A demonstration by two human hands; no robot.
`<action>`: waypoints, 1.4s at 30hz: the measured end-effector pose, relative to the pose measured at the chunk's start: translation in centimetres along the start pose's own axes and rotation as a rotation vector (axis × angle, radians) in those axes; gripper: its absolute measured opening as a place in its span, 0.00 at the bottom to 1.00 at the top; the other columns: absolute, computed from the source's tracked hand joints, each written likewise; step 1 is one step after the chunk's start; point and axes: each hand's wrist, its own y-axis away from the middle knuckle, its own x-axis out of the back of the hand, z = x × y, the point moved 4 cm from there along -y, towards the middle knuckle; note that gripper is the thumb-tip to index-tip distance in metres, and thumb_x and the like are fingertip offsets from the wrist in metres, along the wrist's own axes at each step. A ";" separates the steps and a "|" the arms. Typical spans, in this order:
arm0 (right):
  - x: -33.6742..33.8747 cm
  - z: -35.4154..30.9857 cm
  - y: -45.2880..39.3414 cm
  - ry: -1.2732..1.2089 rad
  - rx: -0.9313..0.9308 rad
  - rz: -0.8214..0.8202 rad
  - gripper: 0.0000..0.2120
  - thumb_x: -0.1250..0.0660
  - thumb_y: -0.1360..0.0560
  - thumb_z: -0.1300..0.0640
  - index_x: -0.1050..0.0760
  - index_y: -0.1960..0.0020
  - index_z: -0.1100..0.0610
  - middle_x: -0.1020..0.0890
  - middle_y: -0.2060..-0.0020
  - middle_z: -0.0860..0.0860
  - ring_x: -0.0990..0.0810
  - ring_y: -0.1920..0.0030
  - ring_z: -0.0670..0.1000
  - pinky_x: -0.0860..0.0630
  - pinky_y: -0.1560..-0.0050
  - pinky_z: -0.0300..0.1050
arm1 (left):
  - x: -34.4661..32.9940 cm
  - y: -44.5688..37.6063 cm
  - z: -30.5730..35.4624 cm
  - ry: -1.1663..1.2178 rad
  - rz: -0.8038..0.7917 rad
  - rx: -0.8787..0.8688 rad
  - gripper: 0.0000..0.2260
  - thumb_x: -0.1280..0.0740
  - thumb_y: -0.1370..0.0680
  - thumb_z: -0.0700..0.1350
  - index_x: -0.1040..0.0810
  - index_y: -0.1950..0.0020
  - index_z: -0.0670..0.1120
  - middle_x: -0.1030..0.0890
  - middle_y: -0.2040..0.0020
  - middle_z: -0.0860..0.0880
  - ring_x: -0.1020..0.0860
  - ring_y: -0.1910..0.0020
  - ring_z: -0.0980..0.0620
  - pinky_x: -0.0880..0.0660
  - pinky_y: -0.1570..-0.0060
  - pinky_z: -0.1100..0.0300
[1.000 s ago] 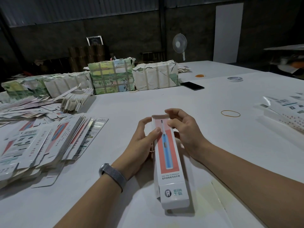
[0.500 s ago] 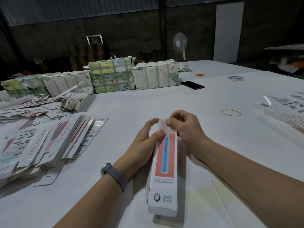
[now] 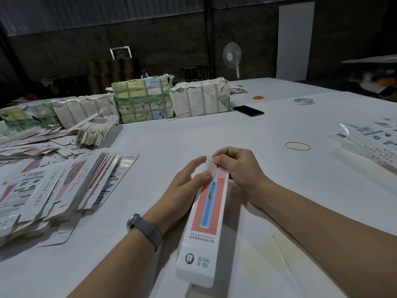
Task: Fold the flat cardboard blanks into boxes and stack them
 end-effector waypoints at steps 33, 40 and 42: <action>-0.2 0.2 0.2 -0.087 0.000 -0.088 0.16 0.41 0.20 0.60 0.21 0.62 0.51 0.20 0.68 0.48 0.22 0.67 0.46 0.24 0.67 0.37 | -0.2 0.4 0.5 0.104 -0.068 -0.003 0.17 0.34 0.22 0.53 0.32 0.34 0.59 0.14 0.52 0.45 0.14 0.61 0.47 0.19 0.61 0.60; -0.5 0.8 0.1 -0.112 0.017 -0.153 0.09 0.33 0.28 0.52 0.28 0.48 0.48 0.23 0.60 0.53 0.19 0.63 0.50 0.20 0.60 0.44 | 0.2 0.4 0.5 0.146 0.059 -0.053 0.12 0.39 0.16 0.47 0.33 0.35 0.60 0.14 0.56 0.46 0.15 0.61 0.48 0.19 0.61 0.59; -0.3 0.6 0.0 -0.122 0.026 -0.125 0.04 0.31 0.24 0.58 0.26 0.51 0.53 0.22 0.61 0.54 0.18 0.64 0.51 0.19 0.60 0.44 | 0.2 0.3 0.4 0.119 0.065 -0.047 0.13 0.39 0.16 0.48 0.34 0.34 0.59 0.14 0.57 0.47 0.14 0.61 0.47 0.18 0.60 0.58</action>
